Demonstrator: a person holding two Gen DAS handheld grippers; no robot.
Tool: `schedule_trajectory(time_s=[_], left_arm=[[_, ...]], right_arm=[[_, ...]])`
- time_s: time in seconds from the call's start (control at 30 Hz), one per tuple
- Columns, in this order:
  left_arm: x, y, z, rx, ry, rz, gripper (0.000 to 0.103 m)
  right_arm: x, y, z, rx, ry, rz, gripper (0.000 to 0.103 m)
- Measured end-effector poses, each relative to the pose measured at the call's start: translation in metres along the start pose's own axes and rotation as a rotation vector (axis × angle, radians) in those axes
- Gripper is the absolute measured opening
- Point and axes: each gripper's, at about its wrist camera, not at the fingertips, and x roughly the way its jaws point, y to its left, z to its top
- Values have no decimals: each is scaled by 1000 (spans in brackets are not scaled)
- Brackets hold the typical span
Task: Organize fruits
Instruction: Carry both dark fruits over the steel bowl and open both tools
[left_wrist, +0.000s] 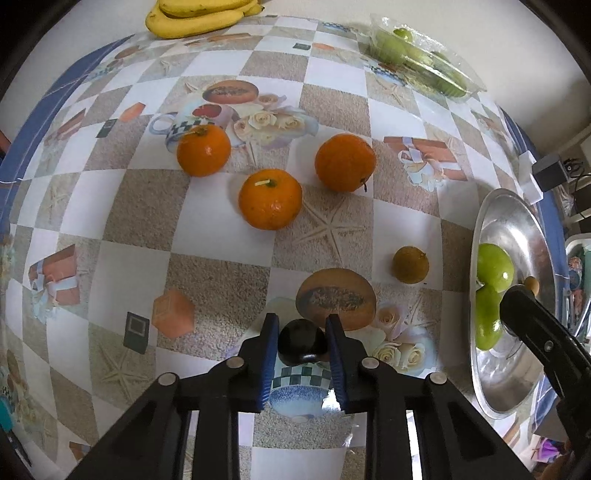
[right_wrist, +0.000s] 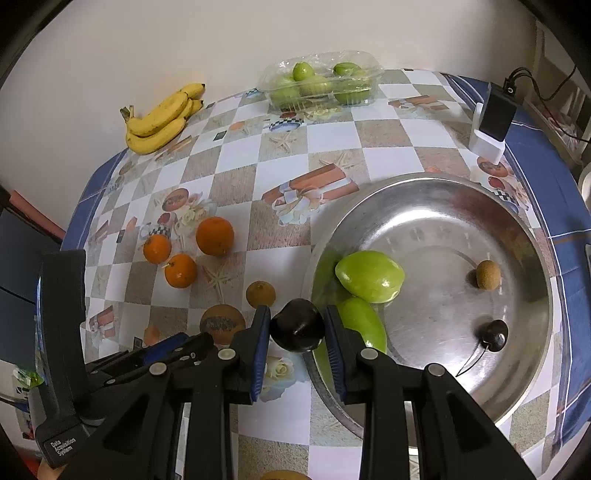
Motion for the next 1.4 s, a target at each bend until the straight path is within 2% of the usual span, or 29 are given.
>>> schedule_trajectory(time_s=[0.33,0.63,1.07,1.4], left_arm=[[-29,-8,2,22,-78,-21,27],[-56,-60,-7,177,-161,-52,27],[-37,-147,-36,390,-113,-96,28],[-13,-163,-47,434,-64,-64,28]], right_arm=[[-1,-23,1,67,6,2,31],[-11,-78,-4,186,6,-71,31],[-27,-125,-14,272,-16,-79,31],[-1,-129,-20,280,68,-68,31]])
